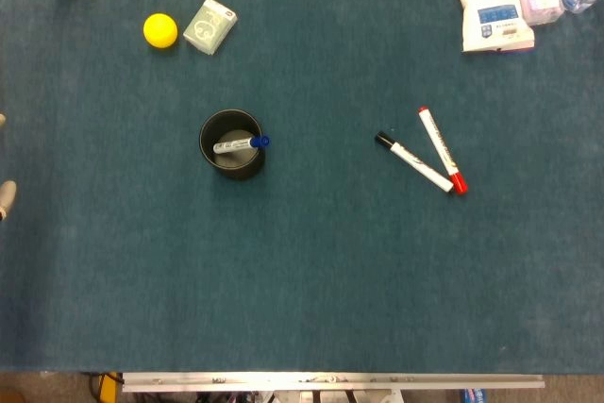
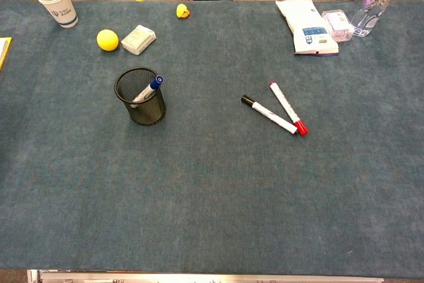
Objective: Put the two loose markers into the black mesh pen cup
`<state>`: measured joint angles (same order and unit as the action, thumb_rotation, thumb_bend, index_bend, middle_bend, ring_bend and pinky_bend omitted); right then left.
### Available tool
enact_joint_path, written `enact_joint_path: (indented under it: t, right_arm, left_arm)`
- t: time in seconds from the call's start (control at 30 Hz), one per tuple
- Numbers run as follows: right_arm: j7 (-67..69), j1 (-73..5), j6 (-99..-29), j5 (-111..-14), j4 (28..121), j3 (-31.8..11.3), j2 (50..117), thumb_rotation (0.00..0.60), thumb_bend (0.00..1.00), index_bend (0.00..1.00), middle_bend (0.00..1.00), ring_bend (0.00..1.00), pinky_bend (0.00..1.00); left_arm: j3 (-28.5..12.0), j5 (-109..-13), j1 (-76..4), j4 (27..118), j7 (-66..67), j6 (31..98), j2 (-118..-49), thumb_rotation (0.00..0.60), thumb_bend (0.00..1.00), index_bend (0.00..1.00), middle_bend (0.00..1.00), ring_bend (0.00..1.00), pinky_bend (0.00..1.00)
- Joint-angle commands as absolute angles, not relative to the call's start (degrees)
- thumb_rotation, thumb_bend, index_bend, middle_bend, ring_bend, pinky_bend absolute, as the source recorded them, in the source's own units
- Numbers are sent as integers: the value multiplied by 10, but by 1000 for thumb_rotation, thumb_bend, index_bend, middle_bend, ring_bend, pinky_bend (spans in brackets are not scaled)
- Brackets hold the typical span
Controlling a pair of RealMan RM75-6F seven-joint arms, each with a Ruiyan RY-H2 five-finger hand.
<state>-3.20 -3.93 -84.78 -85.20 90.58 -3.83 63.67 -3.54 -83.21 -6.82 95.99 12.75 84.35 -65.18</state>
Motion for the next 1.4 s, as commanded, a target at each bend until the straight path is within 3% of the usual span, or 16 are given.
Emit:
enact_joint_path:
  t: [0.03,0.4,0.9,1.23,1.4]
  right_arm:
    - [-31,-40,-847,-852,905,-38,636,600,170,260,243,120,73]
    - [-25,-57,-838,-875,908,-40,629,600,170,263,256,126,98]
    - [-62,-135,-748,-907,937,-45,627,600,167,404,333,229,242]
    - [-102,-194,-689,-933,893,-41,667,600,167,424,335,232,246]
    - [-82,-199,-702,-946,892,-37,672,600,167,426,335,232,246]
  left_arm:
    - [-35,-832,-70,961,130,842,-653,600,262,220,236,227,271]
    - [-36,-837,-71,964,129,844,-652,600,262,220,236,228,271]
    - [-33,-835,-71,958,116,839,-646,600,262,220,236,228,271]
    - [-32,-838,-71,957,112,838,-647,600,262,220,236,228,271]
    - [-34,-844,-80,955,98,828,-648,600,262,220,236,228,271]
